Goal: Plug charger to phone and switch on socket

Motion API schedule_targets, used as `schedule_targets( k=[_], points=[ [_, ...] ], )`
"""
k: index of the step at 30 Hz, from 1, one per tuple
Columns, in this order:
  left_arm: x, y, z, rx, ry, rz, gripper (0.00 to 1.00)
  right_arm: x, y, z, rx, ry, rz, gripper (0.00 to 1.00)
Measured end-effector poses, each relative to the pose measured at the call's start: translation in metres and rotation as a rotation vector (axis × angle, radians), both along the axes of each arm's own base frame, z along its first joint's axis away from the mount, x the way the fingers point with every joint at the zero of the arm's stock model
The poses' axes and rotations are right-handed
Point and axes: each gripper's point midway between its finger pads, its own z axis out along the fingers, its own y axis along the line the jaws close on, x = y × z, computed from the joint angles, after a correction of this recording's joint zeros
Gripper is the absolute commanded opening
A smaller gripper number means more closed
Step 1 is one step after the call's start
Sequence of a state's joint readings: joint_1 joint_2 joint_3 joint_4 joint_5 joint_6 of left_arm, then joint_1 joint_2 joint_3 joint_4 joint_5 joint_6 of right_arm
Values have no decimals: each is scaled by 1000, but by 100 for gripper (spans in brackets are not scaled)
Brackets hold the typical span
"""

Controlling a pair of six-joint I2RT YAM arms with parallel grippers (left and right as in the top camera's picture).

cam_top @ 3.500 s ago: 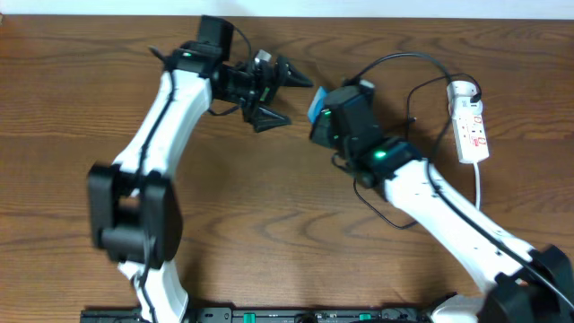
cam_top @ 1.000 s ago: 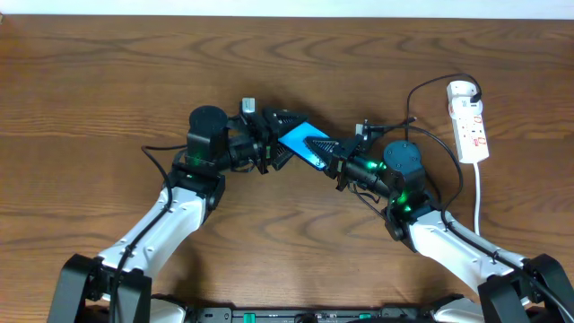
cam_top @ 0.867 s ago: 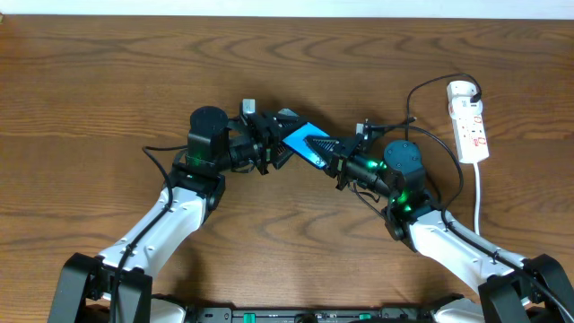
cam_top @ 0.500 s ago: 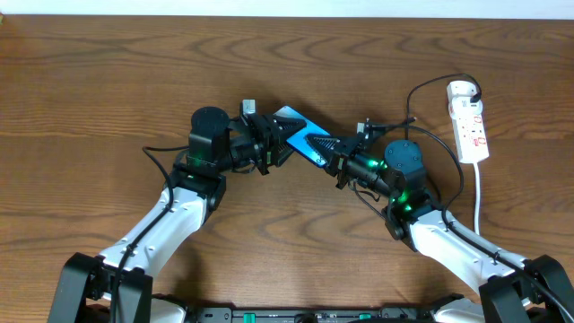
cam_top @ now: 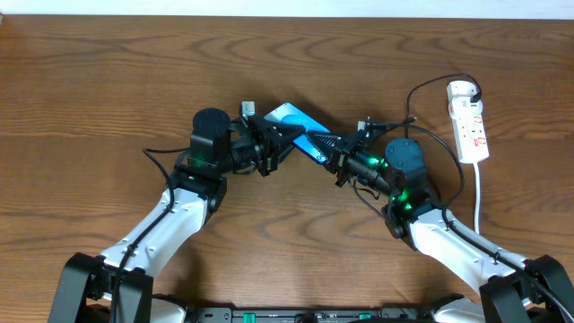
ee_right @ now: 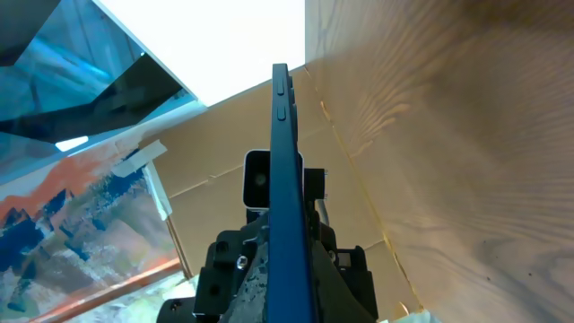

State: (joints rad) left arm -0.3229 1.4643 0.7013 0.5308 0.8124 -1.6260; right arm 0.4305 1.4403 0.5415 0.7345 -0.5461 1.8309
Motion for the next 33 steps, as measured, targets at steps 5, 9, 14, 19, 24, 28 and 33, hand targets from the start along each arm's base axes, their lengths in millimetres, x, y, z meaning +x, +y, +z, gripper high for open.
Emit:
schedule_targets(
  k=[5, 9, 14, 19, 24, 28, 33],
  points=[
    [0, 0, 0, 2, -4, 1, 8, 0, 0, 0, 6, 8, -2, 3],
    [0, 0, 0, 2, -4, 1, 8, 0, 0, 0, 5, 10, 1, 11],
    [1, 0, 0, 5, -12, 1, 8, -1, 0, -2, -5, 8, 7, 21],
    [1, 2, -6, 35, -14, 6, 8, 0, -3, -6, -64, -59, 11, 34],
    [4, 11, -22, 86, 34, 50, 8, 10, -20, -9, -122, -128, -19, 41],
    [6, 14, -25, 104, 30, 68, 8, 20, -36, -7, -173, -213, -48, 54],
    [9, 16, -28, 130, 17, 84, 8, 42, -66, -3, -412, -489, -134, 66]
  ],
)
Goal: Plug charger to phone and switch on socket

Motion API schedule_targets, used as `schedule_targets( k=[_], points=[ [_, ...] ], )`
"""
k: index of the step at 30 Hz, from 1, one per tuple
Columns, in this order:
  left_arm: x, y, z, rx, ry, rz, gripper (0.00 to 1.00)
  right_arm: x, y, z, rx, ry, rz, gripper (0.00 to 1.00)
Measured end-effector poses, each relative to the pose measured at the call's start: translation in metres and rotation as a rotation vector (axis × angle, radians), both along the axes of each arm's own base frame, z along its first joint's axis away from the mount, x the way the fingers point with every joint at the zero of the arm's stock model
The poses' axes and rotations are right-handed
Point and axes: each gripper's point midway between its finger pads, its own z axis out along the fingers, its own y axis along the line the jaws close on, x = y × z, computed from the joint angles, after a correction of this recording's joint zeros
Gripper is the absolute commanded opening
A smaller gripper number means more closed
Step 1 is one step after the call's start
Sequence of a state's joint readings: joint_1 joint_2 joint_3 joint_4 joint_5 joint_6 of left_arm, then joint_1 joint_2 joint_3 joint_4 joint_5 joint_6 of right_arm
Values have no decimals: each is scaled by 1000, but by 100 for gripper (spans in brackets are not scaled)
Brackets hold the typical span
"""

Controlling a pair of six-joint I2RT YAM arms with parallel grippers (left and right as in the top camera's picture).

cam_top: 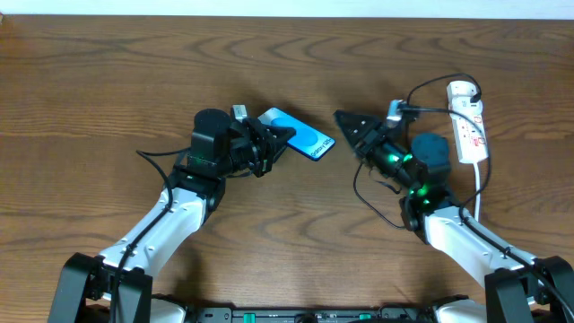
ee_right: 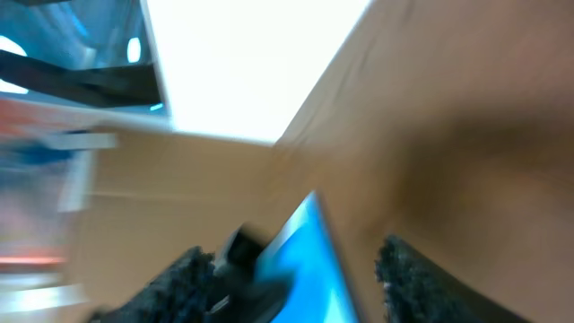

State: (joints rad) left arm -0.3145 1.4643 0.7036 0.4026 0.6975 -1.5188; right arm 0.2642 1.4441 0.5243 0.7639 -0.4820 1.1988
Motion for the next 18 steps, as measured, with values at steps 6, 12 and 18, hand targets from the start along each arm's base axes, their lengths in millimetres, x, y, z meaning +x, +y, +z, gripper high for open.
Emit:
schedule_targets(
  k=[6, 12, 18],
  points=[
    [3, 3, -3, 42, -38, 5, 8, 14, -31, -28, -331, -104, -110, 66],
    [6, 6, -5, 70, -63, 19, 8, 13, -64, -49, -577, 69, -186, 66],
    [12, 9, -19, 80, -22, 48, 7, 16, -93, -18, -759, 216, -256, 68]
  ],
)
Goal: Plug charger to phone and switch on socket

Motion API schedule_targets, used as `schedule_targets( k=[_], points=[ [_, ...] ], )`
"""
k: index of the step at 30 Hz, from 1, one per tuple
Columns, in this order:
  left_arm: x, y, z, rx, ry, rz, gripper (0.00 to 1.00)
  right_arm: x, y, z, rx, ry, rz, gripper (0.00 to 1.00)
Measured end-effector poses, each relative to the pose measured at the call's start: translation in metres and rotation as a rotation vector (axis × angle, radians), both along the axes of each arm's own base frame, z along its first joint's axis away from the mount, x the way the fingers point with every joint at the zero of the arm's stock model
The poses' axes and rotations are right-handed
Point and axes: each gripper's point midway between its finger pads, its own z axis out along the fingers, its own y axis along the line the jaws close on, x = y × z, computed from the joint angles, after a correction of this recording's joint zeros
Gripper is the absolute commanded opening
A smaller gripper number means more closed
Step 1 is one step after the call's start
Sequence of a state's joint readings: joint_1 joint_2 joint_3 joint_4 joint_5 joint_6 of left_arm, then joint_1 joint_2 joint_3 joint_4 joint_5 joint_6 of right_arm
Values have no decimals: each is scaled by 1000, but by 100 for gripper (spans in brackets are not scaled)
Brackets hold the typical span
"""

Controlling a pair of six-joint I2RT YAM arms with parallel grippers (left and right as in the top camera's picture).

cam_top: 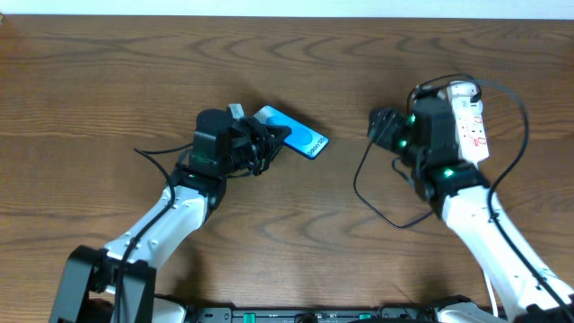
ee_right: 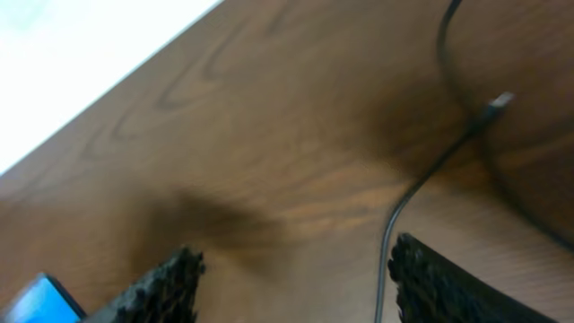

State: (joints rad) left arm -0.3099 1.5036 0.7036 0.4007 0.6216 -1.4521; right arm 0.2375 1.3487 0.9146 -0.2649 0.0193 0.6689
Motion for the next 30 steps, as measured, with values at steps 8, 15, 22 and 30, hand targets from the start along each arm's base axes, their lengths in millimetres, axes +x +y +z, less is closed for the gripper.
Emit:
schedule_targets(
  k=[8, 15, 22, 30],
  points=[
    [20, 5, 3, -30, 18, 16, 7, -7, -17, 47, -86, 57, -50, 80],
    [34, -15, 68, -136, -99, -114, 7, -16, -19, 47, -110, 102, -38, 99],
    [4, -31, 80, -200, -102, -319, 7, -20, -21, 43, -120, 125, -40, 99],
    [-25, -40, 89, -261, -96, -496, 7, -19, -20, 31, -79, 170, -91, 99]
  ],
)
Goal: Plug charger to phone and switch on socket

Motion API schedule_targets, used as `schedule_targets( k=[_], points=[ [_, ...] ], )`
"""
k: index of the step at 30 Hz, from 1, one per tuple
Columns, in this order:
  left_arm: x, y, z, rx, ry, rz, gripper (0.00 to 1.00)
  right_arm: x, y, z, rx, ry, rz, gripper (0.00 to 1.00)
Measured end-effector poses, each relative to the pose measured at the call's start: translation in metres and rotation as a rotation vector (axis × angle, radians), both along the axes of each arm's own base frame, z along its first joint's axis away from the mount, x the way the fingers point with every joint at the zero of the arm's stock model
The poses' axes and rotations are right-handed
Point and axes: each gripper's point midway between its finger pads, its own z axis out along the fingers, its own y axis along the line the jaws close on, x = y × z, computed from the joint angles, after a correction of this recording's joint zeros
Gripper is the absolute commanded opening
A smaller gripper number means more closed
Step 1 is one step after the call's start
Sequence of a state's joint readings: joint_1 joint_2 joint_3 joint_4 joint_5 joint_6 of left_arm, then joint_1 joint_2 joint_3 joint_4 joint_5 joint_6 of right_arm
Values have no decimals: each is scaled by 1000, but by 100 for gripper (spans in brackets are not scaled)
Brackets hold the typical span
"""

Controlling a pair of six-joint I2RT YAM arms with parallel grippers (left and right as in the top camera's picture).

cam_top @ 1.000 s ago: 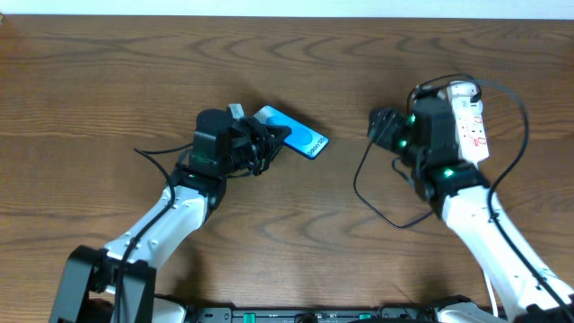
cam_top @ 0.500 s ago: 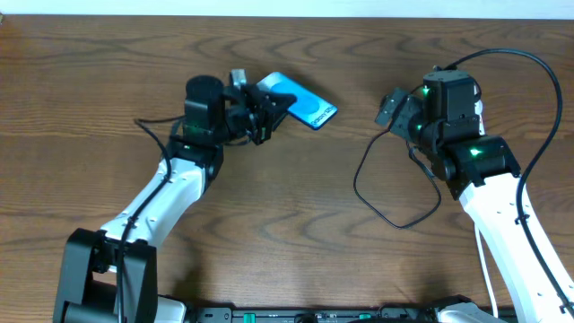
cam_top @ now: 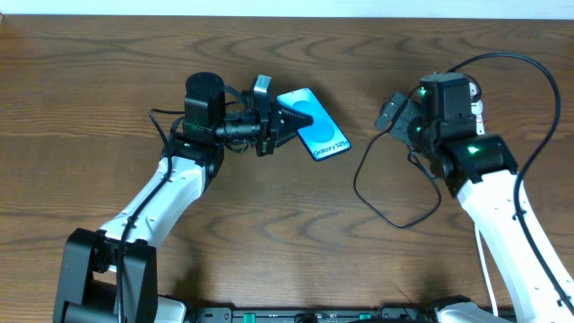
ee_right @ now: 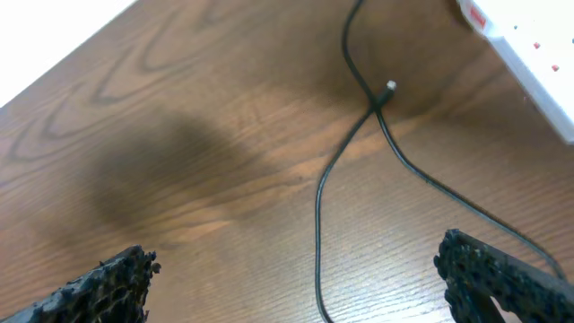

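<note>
The blue phone [cam_top: 316, 126] with a "Galaxy S25" label is held off the table by one end, my left gripper [cam_top: 289, 117] shut on it. The black charger cable [ee_right: 320, 211] lies loose on the wood, its small plug tip [ee_right: 390, 87] bare. My right gripper [ee_right: 305, 287] hangs open over the cable, which runs between its two fingers [ee_right: 117, 285] without touching them. In the overhead view the right gripper [cam_top: 390, 113] sits right of the phone, with a gap between them. The white socket strip [ee_right: 531, 47] lies at the far right.
The cable [cam_top: 359, 184] loops over the table [cam_top: 269, 233] below the right gripper, and another loop arcs above and right of the right arm. The table's far edge runs along the top of the overhead view.
The left gripper has shifted the phone right and farther from me and turned it. The right gripper has moved slightly; its view now shows the cable's plug tip and the socket strip.
At first both grippers met at the phone, its edge standing between the right fingers. Then the right gripper was clear of the phone, off to the right. Later it was over the cable near the strip, and now the plug tip is in its view.
</note>
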State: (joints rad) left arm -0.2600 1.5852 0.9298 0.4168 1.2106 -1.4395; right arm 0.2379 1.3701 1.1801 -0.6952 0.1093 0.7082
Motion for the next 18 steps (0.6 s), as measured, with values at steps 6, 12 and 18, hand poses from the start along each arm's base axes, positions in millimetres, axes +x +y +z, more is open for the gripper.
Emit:
schedule_targets(
  k=[6, 12, 18],
  points=[
    [-8, -1, 3, -16, 3, -48, 7, 7, 4, -35, 20, 95, -36, 96],
    [-11, -2, 3, -21, 4, -63, 7, 12, 8, -68, 13, 185, -44, 95],
    [-11, -2, 3, -21, 4, -64, 8, 29, 11, -78, 8, 173, -50, 92]
  ],
)
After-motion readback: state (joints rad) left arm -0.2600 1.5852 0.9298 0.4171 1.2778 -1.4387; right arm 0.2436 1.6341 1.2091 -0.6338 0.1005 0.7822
